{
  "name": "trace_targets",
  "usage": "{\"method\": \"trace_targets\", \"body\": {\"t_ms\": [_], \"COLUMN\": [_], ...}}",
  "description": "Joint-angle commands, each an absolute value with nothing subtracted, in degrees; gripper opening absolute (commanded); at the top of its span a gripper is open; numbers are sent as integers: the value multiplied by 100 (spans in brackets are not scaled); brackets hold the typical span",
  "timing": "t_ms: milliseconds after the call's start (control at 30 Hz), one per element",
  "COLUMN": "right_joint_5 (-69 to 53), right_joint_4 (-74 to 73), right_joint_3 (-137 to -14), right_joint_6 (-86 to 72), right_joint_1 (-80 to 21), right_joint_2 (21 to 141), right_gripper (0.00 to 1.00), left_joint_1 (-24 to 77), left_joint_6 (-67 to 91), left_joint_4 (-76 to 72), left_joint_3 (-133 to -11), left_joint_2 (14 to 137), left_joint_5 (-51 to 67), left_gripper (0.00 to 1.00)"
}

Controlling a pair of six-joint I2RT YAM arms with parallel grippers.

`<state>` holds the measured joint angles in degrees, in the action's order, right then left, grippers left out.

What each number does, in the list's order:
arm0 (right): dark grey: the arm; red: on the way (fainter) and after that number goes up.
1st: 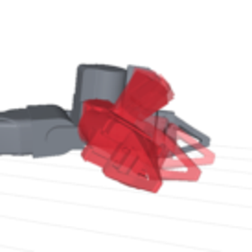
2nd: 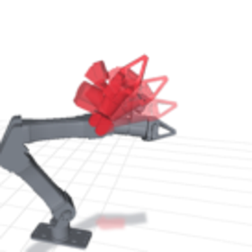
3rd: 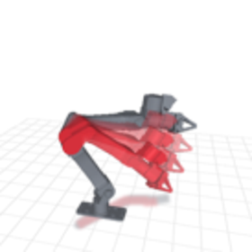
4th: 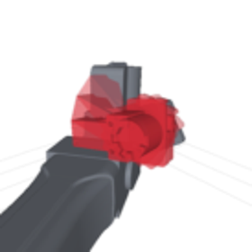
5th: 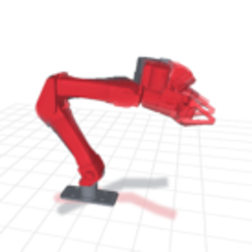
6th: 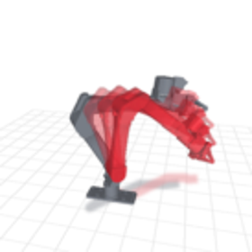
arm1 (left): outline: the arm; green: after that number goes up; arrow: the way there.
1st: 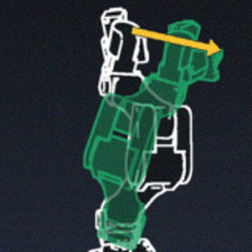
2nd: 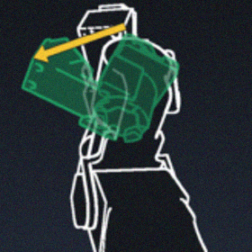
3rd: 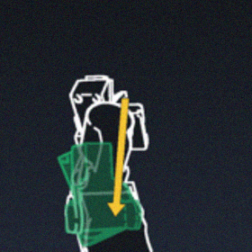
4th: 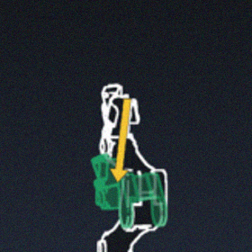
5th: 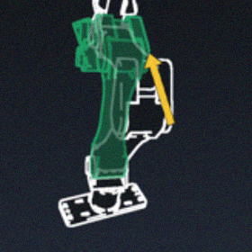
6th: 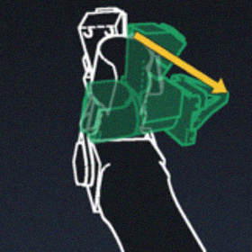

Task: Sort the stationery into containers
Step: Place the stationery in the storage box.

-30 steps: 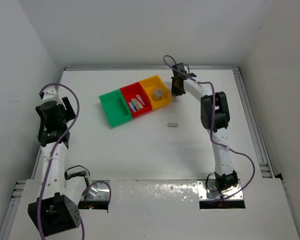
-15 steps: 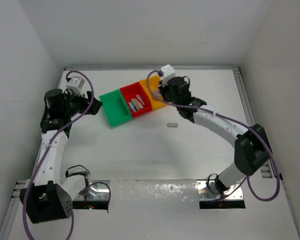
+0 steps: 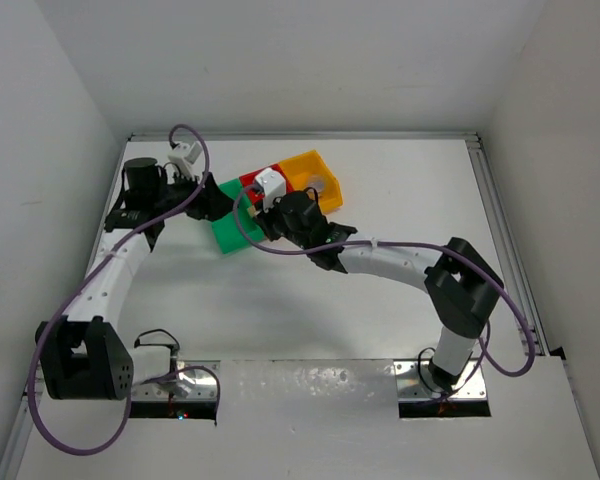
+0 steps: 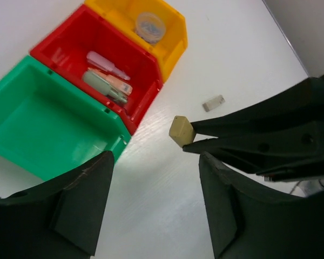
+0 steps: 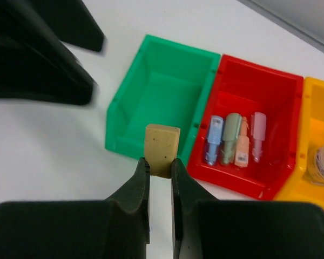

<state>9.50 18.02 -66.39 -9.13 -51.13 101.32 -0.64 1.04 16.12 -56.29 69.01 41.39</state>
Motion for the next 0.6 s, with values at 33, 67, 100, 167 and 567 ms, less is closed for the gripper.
{"method": "trace_targets", "body": {"t_ms": [33, 67, 100, 167, 567], "right_joint_5": [1116, 1116, 1116, 1099, 949], "right_joint_4": [2408, 2391, 2373, 2338, 2347], "right_joint_3": [-7005, -7014, -7048, -7058, -7154], "right_joint_6": [-1195, -1221, -1248, -1274, -1354], "right_joint_1": [-5264, -5256, -5265, -5291, -5370], "right_joint_2": [10090, 10099, 10116, 10160, 10248], "right_gripper": [0, 0, 0, 0, 0], "left_joint_1": [193, 202, 211, 220, 360], "left_joint_6": [526, 571, 676, 799, 1309], "left_joint_4": [1704, 1705, 1670, 1495, 1108], "left_joint_3": [-5748, -5713, -5661, -5573, -5599], "left_joint_2": [7242, 7260, 7260, 7277, 7392], "left_joint_5": [4587, 4570, 4483, 4351, 4069], "left_gripper": [58, 57, 56, 56, 46]}}
